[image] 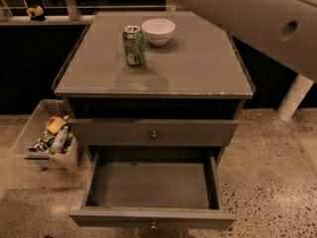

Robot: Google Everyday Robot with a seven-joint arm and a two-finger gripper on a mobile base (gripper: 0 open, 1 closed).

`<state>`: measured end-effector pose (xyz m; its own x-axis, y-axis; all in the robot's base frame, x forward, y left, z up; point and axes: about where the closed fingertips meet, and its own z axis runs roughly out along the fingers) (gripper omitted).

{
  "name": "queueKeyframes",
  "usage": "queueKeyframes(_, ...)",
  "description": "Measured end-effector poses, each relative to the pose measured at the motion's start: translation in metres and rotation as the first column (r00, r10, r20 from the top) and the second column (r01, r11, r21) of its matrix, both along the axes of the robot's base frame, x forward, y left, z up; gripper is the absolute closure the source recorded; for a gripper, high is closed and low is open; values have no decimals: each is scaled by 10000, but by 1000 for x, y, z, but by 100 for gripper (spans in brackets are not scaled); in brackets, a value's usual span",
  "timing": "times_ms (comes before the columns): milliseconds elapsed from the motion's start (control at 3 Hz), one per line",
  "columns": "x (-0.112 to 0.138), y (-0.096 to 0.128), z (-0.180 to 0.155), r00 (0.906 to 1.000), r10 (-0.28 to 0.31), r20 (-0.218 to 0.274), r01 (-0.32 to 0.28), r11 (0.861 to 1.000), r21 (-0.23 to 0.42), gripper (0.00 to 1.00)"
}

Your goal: Pick pepsi can from middle drawer and place on counter

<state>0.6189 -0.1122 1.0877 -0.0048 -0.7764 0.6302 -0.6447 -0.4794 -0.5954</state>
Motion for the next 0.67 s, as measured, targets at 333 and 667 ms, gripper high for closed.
queueKeyframes(333,0,0,0,10000,0,0,0,10000,0,100)
queueKeyframes(667,13,-18,10,9999,-122,46,122,9999,67,100)
